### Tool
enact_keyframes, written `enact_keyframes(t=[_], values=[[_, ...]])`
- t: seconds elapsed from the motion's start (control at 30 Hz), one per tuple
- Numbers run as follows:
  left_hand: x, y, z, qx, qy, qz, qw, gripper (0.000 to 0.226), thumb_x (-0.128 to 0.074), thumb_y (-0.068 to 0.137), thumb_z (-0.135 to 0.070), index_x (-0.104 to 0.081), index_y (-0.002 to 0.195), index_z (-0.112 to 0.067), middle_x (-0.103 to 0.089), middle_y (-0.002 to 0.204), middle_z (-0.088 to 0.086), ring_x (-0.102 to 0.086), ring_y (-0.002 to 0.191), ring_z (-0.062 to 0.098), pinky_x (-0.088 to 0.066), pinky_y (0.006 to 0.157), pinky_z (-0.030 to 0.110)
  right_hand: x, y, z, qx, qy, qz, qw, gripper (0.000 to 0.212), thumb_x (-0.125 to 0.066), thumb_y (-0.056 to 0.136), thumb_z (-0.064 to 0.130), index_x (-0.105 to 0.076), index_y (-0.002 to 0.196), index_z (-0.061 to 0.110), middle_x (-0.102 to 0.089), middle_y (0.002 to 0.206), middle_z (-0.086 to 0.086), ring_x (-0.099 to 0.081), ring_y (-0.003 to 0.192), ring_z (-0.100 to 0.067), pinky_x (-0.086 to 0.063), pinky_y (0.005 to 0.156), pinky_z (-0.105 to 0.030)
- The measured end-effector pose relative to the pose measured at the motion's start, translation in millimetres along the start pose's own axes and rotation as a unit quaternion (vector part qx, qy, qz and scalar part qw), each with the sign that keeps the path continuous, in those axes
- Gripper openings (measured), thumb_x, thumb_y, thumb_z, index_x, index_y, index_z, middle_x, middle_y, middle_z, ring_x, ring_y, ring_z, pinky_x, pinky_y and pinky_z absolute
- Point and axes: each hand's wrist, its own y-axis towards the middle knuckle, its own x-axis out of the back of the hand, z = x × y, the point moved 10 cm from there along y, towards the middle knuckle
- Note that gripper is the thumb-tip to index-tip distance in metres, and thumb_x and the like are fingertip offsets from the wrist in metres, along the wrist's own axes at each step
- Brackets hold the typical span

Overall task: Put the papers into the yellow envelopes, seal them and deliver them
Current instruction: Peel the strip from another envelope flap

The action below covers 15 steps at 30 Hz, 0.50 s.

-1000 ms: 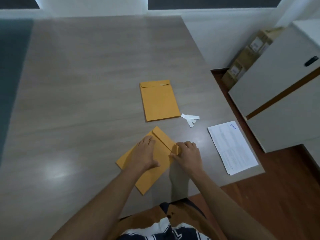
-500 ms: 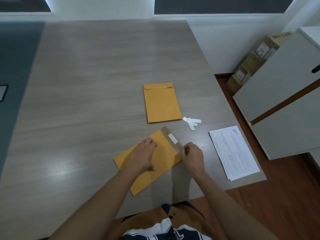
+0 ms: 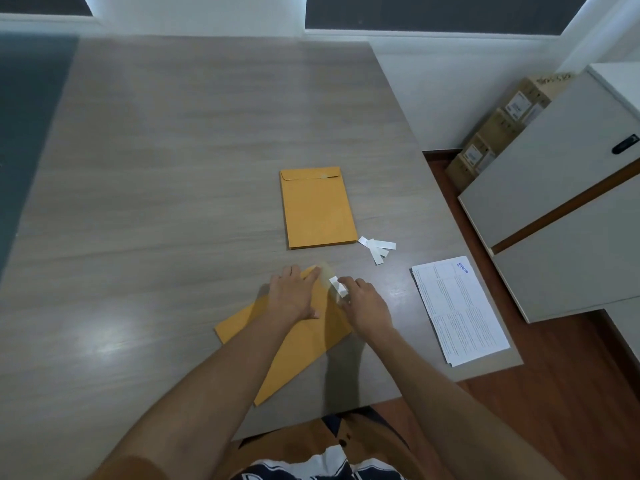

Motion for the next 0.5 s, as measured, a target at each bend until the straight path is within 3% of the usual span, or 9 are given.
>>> enact_keyframes(t=[0.2,0.5], values=[[-2,5,2,-0.004,0.005,0.001,1.0,0.104,-0.079,0.072,-0.055,-0.013,0.151,-0.04,-0.043,0.136,0.012,-0.041,0.127,0.03,-0.037,0.103,0.042,-4,20,9,0.044,0.007,0.04,0.998,0.051,-0.058,0.095,0.023,-0.039,0.142,0.032,-0.05,0.114,-0.006,-0.051,0.107,-0.022,-0.052,0.085,-0.036],[-2,7,3,-0.003,-0.01,-0.009,1.0,0.104,-0.082,0.07,-0.051,-0.017,0.15,-0.041,-0.043,0.137,0.011,-0.039,0.128,0.029,-0.035,0.104,0.041,-3,21,4,0.082,0.005,0.031,0.996,0.037,-0.063,0.092,0.025,-0.057,0.128,0.022,-0.053,0.112,-0.001,-0.052,0.103,-0.016,-0.05,0.089,-0.03]])
